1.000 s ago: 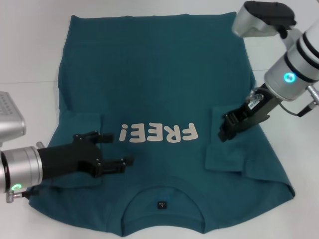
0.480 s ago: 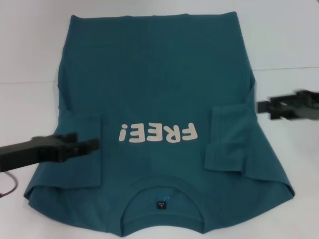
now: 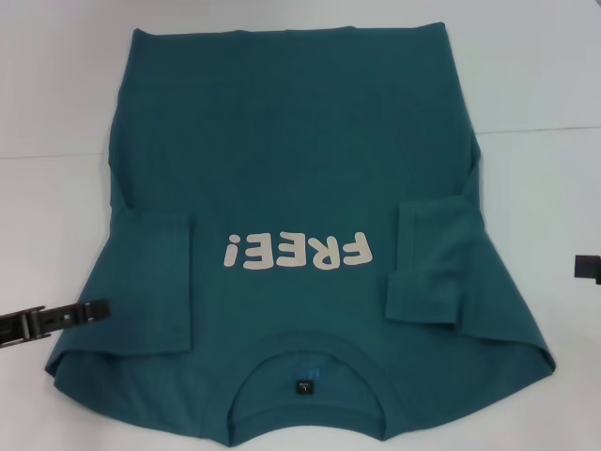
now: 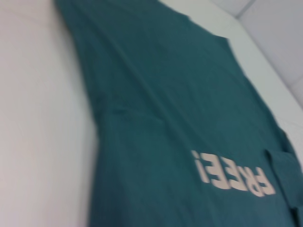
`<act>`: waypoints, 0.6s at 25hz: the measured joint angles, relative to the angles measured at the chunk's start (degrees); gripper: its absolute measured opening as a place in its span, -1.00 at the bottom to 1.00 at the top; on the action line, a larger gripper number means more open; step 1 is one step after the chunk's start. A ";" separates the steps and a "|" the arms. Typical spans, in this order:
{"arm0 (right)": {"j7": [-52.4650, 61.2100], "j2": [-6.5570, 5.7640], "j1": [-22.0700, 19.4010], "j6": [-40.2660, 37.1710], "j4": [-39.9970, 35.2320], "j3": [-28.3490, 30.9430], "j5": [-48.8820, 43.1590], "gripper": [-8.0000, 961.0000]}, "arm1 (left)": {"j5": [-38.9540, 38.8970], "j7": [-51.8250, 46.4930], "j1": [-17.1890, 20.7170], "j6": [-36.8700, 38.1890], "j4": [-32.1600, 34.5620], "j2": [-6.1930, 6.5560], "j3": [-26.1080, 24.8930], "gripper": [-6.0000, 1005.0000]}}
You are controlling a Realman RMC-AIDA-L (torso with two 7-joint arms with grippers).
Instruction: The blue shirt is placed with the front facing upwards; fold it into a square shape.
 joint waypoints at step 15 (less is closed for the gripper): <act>-3.80 -2.01 1.67 2.56 7.86 0.51 -0.09 0.80 | 11.27 -1.28 -0.64 -3.51 1.44 -0.47 -0.30 0.77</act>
